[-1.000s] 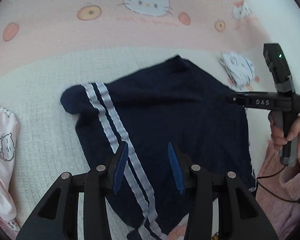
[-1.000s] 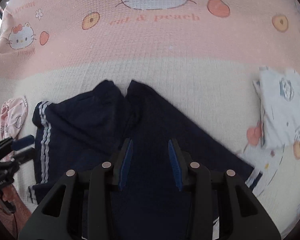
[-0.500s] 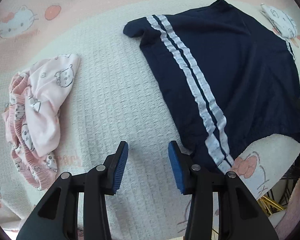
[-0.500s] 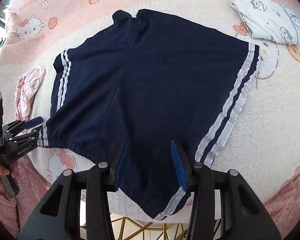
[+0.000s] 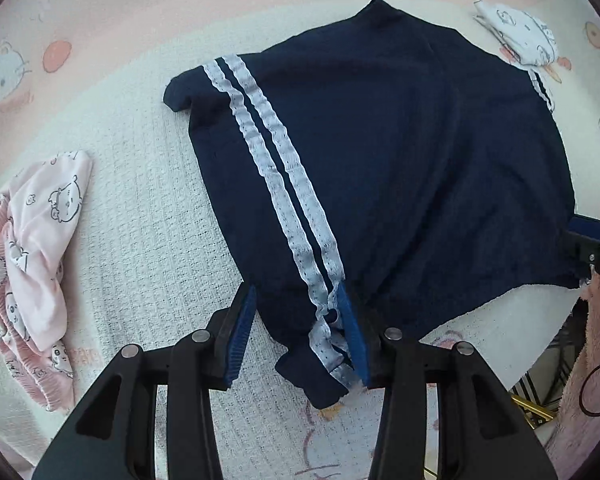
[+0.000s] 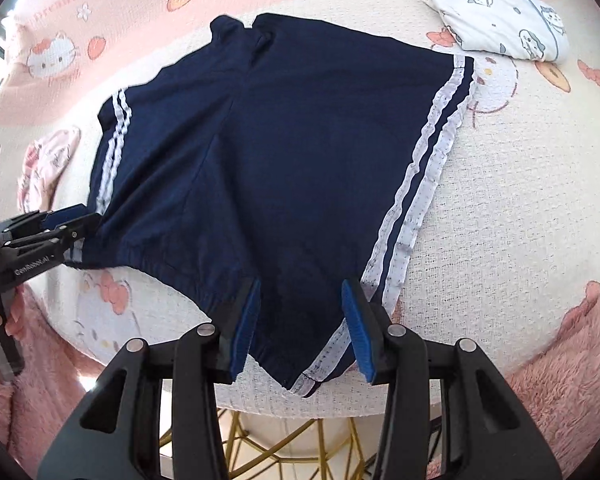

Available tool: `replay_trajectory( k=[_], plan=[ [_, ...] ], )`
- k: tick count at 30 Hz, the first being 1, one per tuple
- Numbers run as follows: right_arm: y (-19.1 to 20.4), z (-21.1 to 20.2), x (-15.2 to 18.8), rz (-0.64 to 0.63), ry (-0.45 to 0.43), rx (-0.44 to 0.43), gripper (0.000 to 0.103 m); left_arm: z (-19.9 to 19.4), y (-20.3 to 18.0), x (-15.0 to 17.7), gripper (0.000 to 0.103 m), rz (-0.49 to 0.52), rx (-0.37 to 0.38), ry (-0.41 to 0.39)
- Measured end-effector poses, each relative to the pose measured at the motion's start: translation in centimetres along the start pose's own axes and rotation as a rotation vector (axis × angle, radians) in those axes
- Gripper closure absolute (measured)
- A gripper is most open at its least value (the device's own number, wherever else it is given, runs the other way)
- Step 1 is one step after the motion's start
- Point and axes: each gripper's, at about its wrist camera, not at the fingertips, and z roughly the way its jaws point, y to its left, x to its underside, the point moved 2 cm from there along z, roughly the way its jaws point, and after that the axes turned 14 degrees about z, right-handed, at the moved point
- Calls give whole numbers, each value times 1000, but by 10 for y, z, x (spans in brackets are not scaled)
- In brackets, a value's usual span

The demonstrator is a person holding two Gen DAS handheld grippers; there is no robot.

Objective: Fold clothes

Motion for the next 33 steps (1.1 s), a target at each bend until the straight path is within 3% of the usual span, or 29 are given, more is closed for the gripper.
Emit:
replay_trajectory(
  k=[3,5,8,10,13,17,20,23,28,31,33],
  plan=[
    [3,0,1,-18,-16,37,60,-2,7,11,53,-14,-36,38],
    [5,-2,2,-27,-33,45,60,-3,14,20,44,-35,-60,49],
    [1,-10,1,2,-46,-4,60,-11,31,35,44,-133,-58,14],
    [-3,-16,-1,33,-47,-49,59,-19,36,43,44,-179,-36,-20],
    [-14,-12,-1,94,-18,-52,59,-30,31,51,44,-222,69,-78],
    [-17,-5,-3,157,9,-68,59,-26,17,51,44,-177,105,-78],
    [-10,0,-4,129,-2,-46,59,-11,19,48,44,-142,1,0],
    [-5,-4,-5,100,-28,-38,59,-11,31,46,43,-182,-46,28],
    [-1,-20,-7,83,-76,-83,59,-46,29,41,43,-152,-45,-89],
    [5,-17,-9,70,-82,-82,54,-52,27,38,43,-118,-53,-114],
    [-2,-12,-12,49,-46,-66,54,-51,30,38,43,-127,10,-135]
  ],
)
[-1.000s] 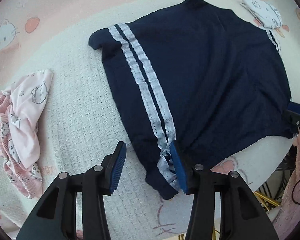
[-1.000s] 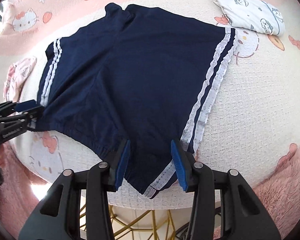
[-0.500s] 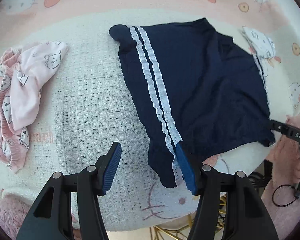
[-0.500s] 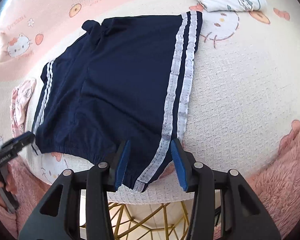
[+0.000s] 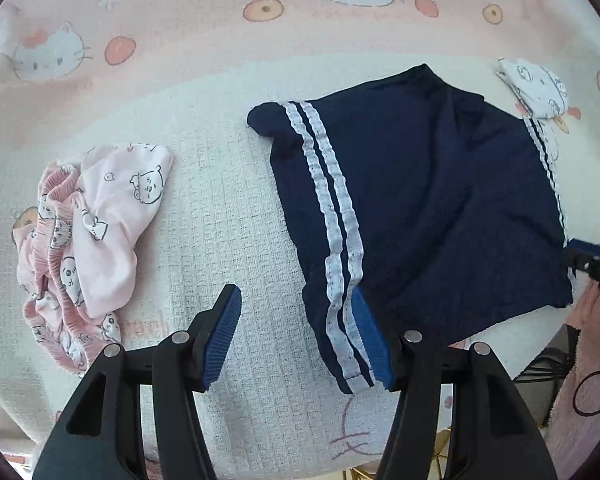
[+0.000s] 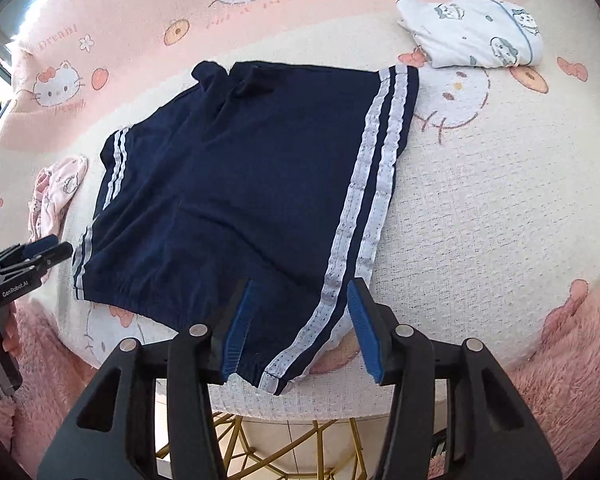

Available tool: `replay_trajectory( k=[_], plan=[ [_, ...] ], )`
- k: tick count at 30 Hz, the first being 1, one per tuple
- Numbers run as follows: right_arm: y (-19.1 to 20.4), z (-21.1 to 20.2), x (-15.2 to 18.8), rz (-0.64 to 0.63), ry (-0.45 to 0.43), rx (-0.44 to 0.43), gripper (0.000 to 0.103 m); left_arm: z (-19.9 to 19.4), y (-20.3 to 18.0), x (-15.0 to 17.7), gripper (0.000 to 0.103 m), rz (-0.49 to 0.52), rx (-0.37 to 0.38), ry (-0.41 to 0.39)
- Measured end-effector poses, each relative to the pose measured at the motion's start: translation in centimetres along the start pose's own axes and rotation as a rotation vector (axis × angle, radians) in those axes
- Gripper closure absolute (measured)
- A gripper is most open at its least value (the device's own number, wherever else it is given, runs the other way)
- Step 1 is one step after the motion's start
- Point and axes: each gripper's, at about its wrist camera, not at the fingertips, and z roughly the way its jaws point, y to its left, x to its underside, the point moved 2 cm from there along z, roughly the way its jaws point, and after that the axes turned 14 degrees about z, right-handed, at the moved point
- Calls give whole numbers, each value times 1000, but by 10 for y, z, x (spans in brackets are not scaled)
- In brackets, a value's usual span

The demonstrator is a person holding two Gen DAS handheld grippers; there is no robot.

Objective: Fold clothes

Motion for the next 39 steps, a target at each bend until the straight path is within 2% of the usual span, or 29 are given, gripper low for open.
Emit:
replay_trajectory(
  k=[2,5,8,10,12,15,19,22,25,26,27,28,29,30,32,36,39],
  plan=[
    [4,10,2,-30,29,32,54,13,-5,-9,43,0,57,19],
    [11,15,2,-71,29,77,54,37,-11,-16,43,32,10,103],
    [11,7,-2,-55,20,56,54,35,6,-20,43,-58,66,54],
    [12,2,-11,-38,19,27,54,30,23,-29,43,-137,111,-6],
    [17,-4,-23,-32,21,-6,54,27,40,-43,43,-172,109,-50],
    [38,-13,-55,-90,-23,-12,54,30,61,-69,43,-185,94,-94],
    [81,-14,-104,-198,-84,-3,54,49,89,-96,44,-229,167,-107],
    [111,2,-140,-283,-108,14,54,75,98,-111,47,-263,217,-102],
    [138,32,-164,-358,-80,17,54,106,101,-126,48,-306,268,-102],
    [144,44,-171,-380,-63,25,54,117,101,-132,55,-316,280,-103],
    [150,57,-177,-401,-45,34,54,124,98,-137,66,-308,290,-103],
    [153,70,-181,-410,-17,42,54,126,96,-141,98,-287,302,-99],
    [155,82,-185,-418,13,50,54,126,94,-145,98,-254,303,-95],
    [155,90,-186,-418,32,49,60,121,91,-149,98,-203,284,-101],
    [157,98,-188,-418,48,35,63,106,85,-158,98,-87,224,-140],
    [161,87,-193,-412,2,-26,62,104,83,-169,98,92,68,-117],
    [156,81,-205,-357,-37,-59,61,128,79,-175,98,164,21,-56]
  ],
)
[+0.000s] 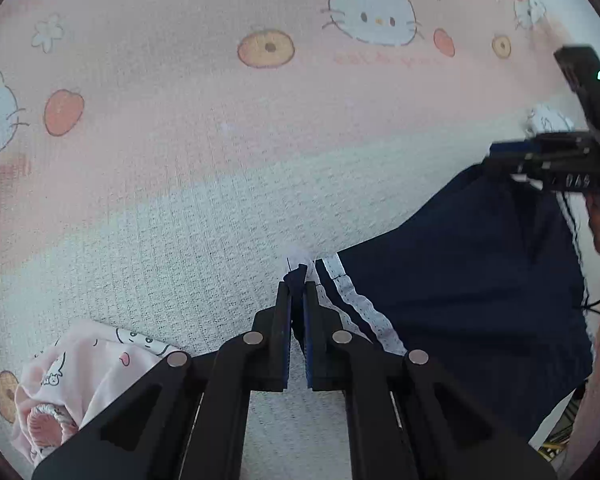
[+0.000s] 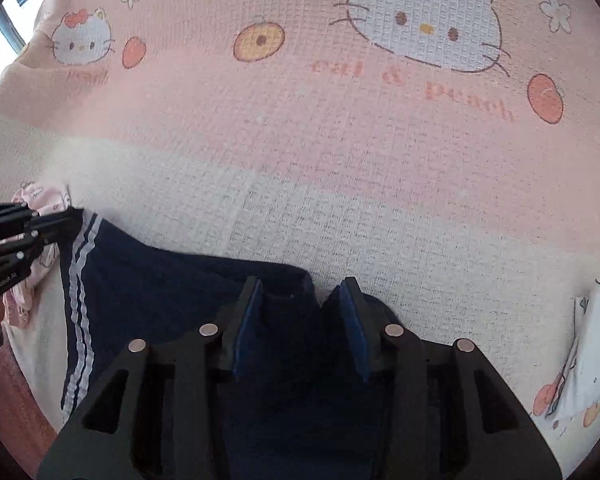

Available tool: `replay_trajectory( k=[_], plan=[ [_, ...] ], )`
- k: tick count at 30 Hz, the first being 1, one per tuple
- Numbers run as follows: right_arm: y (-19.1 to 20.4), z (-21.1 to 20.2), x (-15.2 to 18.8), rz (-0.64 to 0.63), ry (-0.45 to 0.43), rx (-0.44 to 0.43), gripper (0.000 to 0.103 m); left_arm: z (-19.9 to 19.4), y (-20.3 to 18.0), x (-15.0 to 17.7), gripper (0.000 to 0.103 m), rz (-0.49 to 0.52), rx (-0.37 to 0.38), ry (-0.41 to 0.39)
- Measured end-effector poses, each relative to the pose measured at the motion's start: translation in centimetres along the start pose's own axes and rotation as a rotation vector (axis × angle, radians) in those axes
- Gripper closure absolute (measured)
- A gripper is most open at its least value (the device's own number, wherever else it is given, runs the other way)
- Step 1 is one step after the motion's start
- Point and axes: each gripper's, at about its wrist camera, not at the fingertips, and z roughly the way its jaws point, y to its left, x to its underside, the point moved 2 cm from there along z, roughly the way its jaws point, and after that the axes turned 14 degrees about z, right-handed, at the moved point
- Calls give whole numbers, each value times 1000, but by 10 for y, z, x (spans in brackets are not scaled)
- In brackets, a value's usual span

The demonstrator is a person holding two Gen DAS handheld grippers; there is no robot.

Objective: Fold clothes

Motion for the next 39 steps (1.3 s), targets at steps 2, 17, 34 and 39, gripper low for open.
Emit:
replay_trajectory(
  k=[2,17,34,39],
  plan=[
    [-6,-1,-5,25,-9,13,59,14,-6,-4,97,24,-21,24],
    [15,-34,36,-234,-33,32,53,12,-6,1,93,-93,-23,-24],
    [39,13,19,-365,18,87,99,21,0,-31,96,-143,52,-122],
    [8,28,-9,-158,-8,91,99,39,15,-28,92,-104,13,-25]
  ],
)
